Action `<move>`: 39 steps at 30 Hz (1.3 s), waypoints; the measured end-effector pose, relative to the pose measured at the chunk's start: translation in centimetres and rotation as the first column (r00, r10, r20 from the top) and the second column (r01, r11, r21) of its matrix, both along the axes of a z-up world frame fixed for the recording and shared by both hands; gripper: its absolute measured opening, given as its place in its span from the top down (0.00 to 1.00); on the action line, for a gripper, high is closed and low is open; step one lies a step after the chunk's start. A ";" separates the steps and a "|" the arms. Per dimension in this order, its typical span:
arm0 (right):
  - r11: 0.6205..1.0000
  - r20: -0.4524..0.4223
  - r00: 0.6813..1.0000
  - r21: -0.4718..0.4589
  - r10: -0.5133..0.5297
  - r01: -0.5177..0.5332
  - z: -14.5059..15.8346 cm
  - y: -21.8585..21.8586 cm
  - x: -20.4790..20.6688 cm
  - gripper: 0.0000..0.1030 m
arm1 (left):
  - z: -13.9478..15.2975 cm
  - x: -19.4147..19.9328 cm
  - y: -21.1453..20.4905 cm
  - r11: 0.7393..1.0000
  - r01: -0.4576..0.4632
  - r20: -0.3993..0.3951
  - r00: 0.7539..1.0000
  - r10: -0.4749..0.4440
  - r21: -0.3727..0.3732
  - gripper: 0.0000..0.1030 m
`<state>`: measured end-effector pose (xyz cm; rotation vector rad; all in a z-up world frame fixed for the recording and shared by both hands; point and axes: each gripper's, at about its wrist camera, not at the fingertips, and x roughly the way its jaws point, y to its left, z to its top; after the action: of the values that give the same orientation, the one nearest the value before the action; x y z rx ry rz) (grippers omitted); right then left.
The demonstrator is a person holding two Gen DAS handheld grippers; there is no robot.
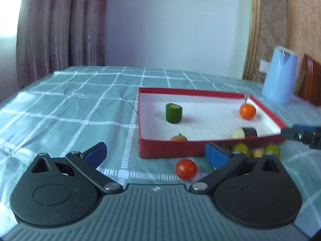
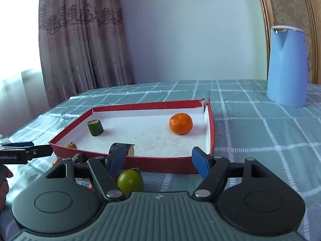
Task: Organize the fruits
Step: 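Lift both open grippers out of the box toward the remaining fruits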
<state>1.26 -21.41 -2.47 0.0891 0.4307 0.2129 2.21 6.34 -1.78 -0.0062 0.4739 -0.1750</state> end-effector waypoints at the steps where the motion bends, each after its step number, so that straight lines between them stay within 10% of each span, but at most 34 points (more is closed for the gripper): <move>1: 1.000 0.000 1.000 -0.015 0.000 0.000 -0.1 0.2 -0.1 0.29 | -0.1 -0.2 -0.4 1.000 0.002 -0.001 1.000 -0.002 0.019 0.00; 6: 0.998 0.014 1.000 -0.061 0.016 -0.015 -0.3 1.0 -0.8 0.29 | -0.6 -0.5 -2.2 0.995 0.017 -0.017 1.000 -0.015 0.101 0.03; 14: 0.997 0.007 1.000 -0.074 0.026 -0.025 -0.5 1.4 -0.9 0.29 | -1.7 0.8 -2.4 0.995 0.067 -0.118 0.991 -0.057 0.079 0.60; 19: 0.998 0.001 1.000 -0.062 0.016 -0.016 -0.6 1.3 -0.9 0.29 | -1.7 0.6 -2.9 0.991 0.111 -0.112 0.988 -0.102 0.074 0.77; 39: 0.999 -0.117 0.992 -0.024 0.043 -0.046 -1.5 1.6 0.6 0.29 | -1.6 1.8 -1.8 0.993 0.113 -0.129 0.985 -0.118 -0.045 0.77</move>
<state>1.86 -19.84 -3.95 0.0664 0.5519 0.2469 4.01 4.58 -3.43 -0.0271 0.6029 -0.2984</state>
